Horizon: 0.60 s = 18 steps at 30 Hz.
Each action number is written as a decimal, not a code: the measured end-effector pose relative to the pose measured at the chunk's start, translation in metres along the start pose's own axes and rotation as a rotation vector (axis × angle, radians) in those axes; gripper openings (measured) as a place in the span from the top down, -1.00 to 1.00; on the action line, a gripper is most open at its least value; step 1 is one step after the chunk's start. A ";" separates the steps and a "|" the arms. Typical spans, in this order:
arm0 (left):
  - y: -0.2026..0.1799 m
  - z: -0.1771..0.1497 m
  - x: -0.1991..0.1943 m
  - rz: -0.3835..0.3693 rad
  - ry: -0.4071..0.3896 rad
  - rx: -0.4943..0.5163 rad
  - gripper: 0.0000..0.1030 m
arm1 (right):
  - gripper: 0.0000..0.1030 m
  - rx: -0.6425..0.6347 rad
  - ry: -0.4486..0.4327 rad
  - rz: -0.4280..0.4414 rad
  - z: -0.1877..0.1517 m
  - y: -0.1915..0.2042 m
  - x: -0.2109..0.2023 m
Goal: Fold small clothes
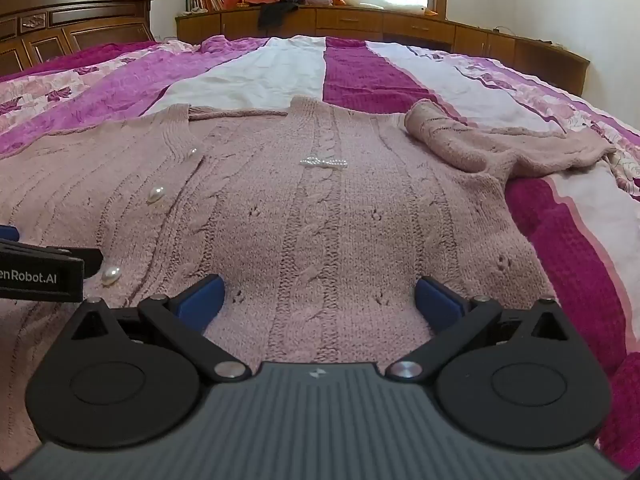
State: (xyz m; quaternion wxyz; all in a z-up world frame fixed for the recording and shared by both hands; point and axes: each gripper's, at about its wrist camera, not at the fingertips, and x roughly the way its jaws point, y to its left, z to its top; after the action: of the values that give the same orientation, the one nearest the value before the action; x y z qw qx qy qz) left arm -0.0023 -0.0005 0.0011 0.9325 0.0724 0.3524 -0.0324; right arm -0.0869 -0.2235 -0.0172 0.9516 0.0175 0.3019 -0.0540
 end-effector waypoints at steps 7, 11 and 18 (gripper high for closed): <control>0.005 0.004 0.004 -0.005 0.008 -0.001 -1.00 | -1.00 -0.002 -0.001 -0.003 0.002 0.000 0.000; 0.005 0.004 0.005 -0.004 0.007 0.000 -1.00 | -1.00 -0.005 -0.003 -0.006 -0.001 0.000 0.000; 0.005 0.004 0.004 -0.004 0.006 -0.001 -1.00 | -1.00 -0.009 -0.005 -0.009 0.000 0.002 -0.001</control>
State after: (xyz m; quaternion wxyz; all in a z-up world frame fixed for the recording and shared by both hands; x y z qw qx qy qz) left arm 0.0043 0.0036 0.0017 0.9314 0.0715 0.3553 -0.0339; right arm -0.0870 -0.2214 -0.0166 0.9521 0.0116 0.3001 -0.0572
